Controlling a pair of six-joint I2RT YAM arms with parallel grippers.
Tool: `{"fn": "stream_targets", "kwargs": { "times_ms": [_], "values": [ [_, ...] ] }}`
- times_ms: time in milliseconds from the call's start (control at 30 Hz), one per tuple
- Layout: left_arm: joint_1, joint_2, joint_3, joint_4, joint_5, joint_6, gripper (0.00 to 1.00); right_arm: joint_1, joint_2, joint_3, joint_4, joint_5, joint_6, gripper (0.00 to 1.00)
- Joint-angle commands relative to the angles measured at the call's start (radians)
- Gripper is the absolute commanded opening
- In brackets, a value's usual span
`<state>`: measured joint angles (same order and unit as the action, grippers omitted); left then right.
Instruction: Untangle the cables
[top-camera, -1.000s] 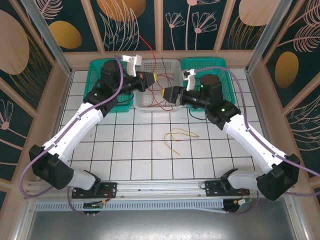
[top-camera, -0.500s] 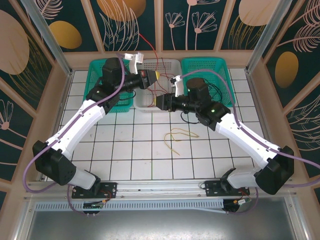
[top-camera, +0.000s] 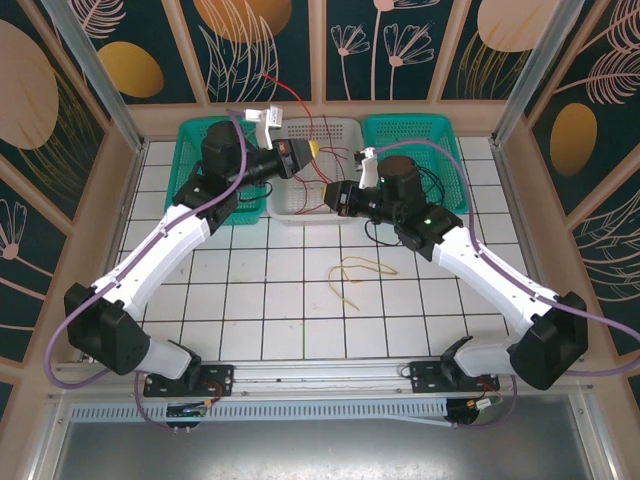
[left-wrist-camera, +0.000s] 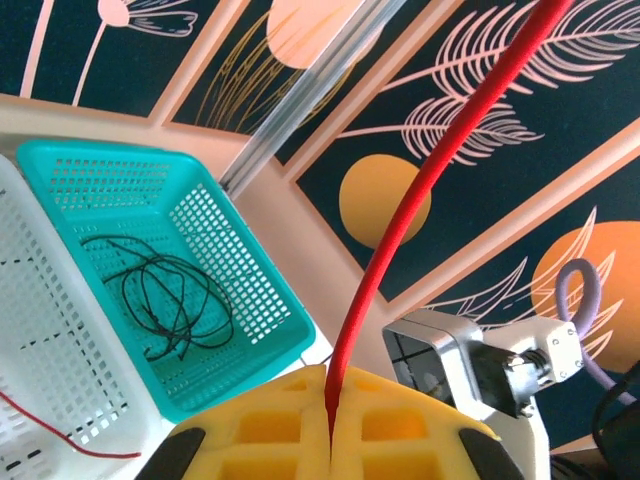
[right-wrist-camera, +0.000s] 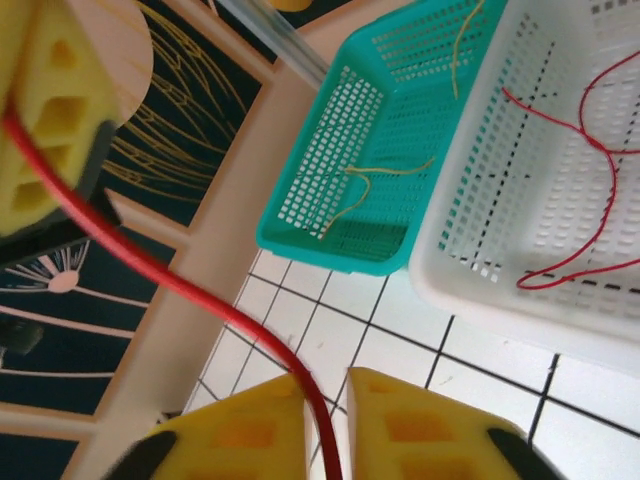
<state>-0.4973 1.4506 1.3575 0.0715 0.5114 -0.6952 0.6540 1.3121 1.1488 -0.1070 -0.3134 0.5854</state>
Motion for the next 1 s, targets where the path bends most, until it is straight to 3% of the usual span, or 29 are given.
{"fn": "stream_targets", "kwargs": {
  "times_ms": [0, 100, 200, 500, 667, 867, 967],
  "values": [
    [0.008, -0.048, 0.010, 0.054, -0.056, -0.002, 0.00, -0.009, 0.010, -0.016, 0.033, 0.035, 0.051, 0.34],
    [0.011, -0.044, 0.042, -0.020, -0.110, 0.022, 0.00, -0.011, -0.006, -0.027, 0.018, 0.033, 0.028, 0.39],
    [0.015, -0.041, 0.053, -0.023, -0.110, 0.021, 0.00, -0.012, -0.020, -0.045, 0.004, 0.023, 0.022, 0.30],
    [0.016, -0.032, 0.072, -0.024, -0.108, 0.019, 0.00, -0.013, -0.038, -0.087, 0.006, 0.033, 0.032, 0.35],
    [0.017, -0.029, 0.068, -0.019, -0.090, 0.019, 0.00, -0.014, -0.038, -0.091, 0.031, 0.029, 0.056, 0.10],
    [0.028, -0.022, 0.075, -0.084, -0.171, 0.006, 0.00, -0.056, -0.064, -0.137, 0.124, -0.016, 0.148, 0.00],
    [0.056, -0.012, 0.066, -0.136, -0.228, -0.042, 0.00, -0.082, -0.087, -0.175, 0.190, -0.044, 0.205, 0.00]
  ]
}}
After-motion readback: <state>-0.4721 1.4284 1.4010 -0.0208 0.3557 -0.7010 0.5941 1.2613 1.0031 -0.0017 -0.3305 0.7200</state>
